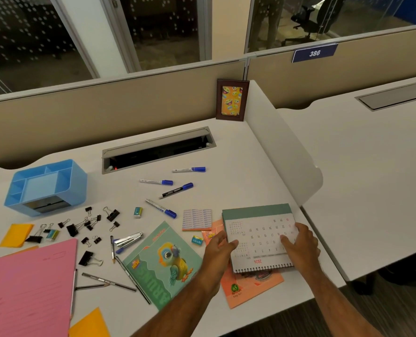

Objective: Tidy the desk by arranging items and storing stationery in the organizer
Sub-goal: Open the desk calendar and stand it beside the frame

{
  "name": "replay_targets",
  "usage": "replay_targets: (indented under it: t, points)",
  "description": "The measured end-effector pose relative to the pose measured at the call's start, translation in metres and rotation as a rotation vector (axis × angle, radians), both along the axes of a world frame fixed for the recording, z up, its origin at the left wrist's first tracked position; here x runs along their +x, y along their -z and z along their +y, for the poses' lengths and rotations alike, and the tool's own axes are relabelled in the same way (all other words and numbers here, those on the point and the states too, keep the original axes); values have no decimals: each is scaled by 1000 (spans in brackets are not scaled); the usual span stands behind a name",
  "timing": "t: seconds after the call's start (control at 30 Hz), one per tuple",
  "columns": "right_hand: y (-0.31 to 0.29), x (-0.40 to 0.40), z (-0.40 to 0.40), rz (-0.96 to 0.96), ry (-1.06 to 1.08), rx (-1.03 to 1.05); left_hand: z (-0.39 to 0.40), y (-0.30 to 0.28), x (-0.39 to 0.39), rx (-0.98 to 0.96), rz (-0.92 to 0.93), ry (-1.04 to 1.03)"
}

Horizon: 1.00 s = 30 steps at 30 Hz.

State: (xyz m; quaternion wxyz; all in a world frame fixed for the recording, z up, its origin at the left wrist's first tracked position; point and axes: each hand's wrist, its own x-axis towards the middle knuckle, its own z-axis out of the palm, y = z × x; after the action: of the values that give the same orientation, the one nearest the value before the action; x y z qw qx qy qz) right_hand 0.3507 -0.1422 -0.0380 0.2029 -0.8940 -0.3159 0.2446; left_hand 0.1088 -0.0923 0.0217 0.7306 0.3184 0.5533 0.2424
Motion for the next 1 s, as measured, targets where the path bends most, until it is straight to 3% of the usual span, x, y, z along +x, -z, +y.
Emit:
replay_targets:
  t: [0.13, 0.4, 0.73, 1.0]
  points:
    - [-9, 4, 5, 19, 12, 32, 6, -6, -3, -11, -40, -26]
    - [-41, 19, 19, 244, 123, 248, 23, -16, -9, -1, -121, -69]
    - [-97, 33, 56, 624, 344, 551, 57, -28, -30, 317, -65, 65]
    - [-115, 15, 81, 675, 276, 650, 81, -40, -38, 504, 114, 110]
